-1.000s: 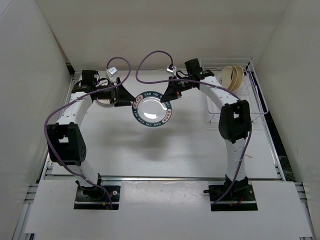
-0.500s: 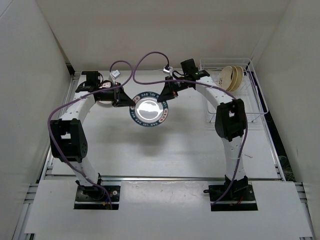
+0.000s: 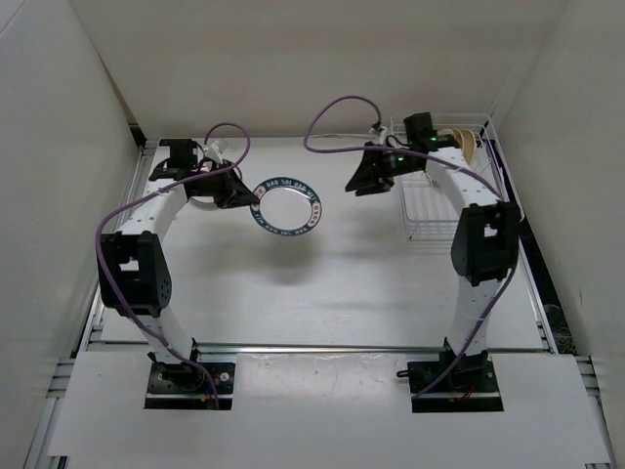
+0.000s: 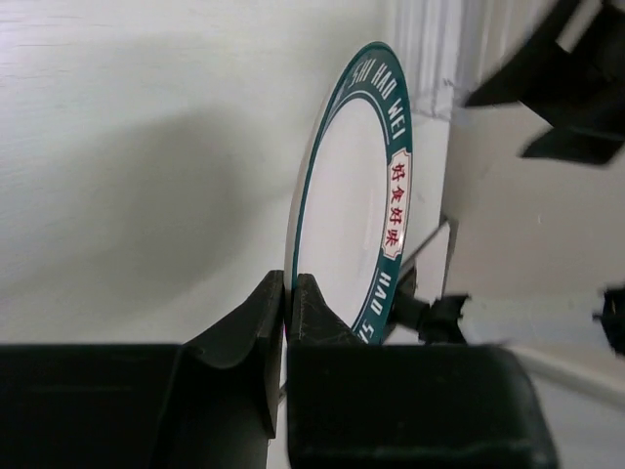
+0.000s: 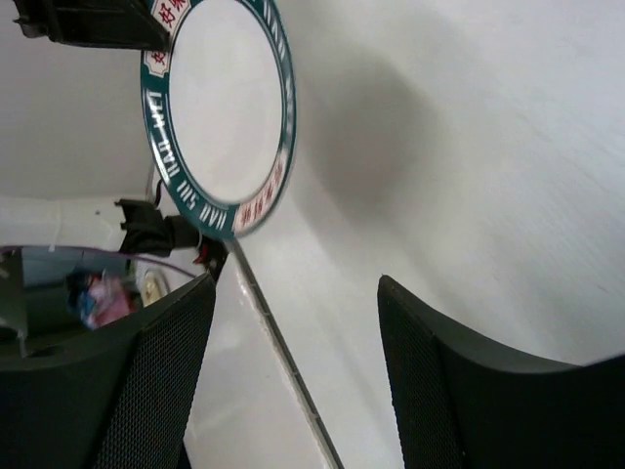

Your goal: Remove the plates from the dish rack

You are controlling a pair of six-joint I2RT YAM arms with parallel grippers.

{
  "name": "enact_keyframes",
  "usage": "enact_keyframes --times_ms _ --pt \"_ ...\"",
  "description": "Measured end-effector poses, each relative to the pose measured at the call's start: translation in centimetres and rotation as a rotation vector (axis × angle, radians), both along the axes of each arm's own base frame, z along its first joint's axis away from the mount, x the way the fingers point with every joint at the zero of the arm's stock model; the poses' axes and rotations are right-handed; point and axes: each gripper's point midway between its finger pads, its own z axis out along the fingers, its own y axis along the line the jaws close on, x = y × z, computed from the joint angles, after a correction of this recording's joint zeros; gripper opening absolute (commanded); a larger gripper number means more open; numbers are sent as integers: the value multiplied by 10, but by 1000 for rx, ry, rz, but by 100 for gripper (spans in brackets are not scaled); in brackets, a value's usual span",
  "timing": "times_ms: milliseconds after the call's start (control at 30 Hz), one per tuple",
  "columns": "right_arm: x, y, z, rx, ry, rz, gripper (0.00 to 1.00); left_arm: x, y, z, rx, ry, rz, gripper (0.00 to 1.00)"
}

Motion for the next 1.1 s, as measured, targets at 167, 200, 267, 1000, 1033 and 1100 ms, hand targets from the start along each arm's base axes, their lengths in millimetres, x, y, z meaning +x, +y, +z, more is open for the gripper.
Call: enact_keyframes --times_ms 167,200,267,1000,1033,1100 --pt "-1 -63 28 -42 -76 -140 71 24 22 -23 53 109 180 10" --pt "-6 -69 36 -46 -97 -151 71 31 28 -28 57 133 213 10" --pt "-21 -74 51 -49 -138 -157 71 46 41 -40 65 171 274 10" --pt "-98 -124 43 -167 -149 -231 71 161 208 -105 103 122 581 10" --pt "-97 -124 42 -167 -149 -230 71 160 211 -110 108 129 584 10" --pt "-97 -124 41 -168 -145 -230 71 161 216 -113 118 128 590 10"
